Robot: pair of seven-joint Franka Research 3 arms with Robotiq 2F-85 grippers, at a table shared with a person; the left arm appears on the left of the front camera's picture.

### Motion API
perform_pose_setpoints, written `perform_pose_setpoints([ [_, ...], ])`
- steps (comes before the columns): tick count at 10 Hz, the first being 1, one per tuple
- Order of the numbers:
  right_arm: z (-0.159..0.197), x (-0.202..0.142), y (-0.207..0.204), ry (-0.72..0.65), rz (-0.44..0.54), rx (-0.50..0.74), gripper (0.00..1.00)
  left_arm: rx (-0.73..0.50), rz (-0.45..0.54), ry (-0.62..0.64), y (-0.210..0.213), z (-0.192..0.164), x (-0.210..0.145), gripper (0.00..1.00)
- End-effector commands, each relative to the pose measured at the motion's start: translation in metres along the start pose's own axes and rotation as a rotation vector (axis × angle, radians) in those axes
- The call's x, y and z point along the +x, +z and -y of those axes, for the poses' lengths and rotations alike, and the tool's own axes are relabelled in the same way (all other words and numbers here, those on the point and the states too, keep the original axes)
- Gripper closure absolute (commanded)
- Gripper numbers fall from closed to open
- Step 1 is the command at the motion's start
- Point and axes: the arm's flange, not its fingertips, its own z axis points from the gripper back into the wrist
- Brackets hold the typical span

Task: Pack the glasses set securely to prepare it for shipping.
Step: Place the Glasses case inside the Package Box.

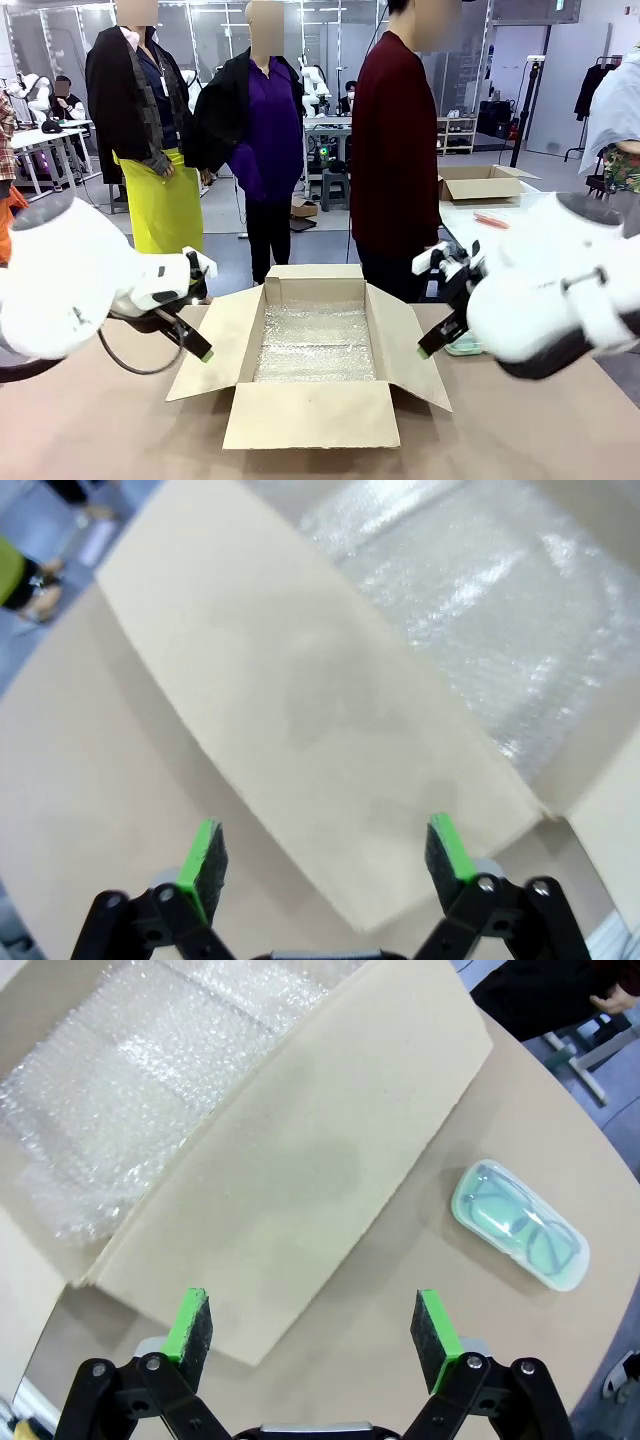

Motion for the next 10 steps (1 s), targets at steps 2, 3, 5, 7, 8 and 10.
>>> perform_pose_setpoints([
  [2,0.056,0.019,0.043,0.179,-0.048,0.093,0.0,-0.162,-0.02,-0.172,0.064,-0.053,-0.028,0.0],
  [3,0.069,0.028,0.046,0.25,-0.044,0.096,0.0,-0.218,-0.007,-0.216,0.075,-0.069,-0.036,0.0],
  [5,0.096,0.043,0.049,0.42,0.022,0.192,0.0,-0.361,0.111,-0.279,0.115,-0.089,-0.052,0.0],
  [7,0.112,0.05,0.044,0.502,0.015,0.205,0.0,-0.396,0.207,-0.3,0.137,-0.091,-0.065,0.0],
  [8,0.112,0.051,0.044,0.509,0.023,0.211,0.0,-0.402,0.242,-0.292,0.139,-0.089,-0.066,0.0],
  [10,0.099,0.046,0.054,0.463,0.015,0.163,0.0,-0.4,0.265,-0.243,0.141,-0.079,-0.061,0.0],
])
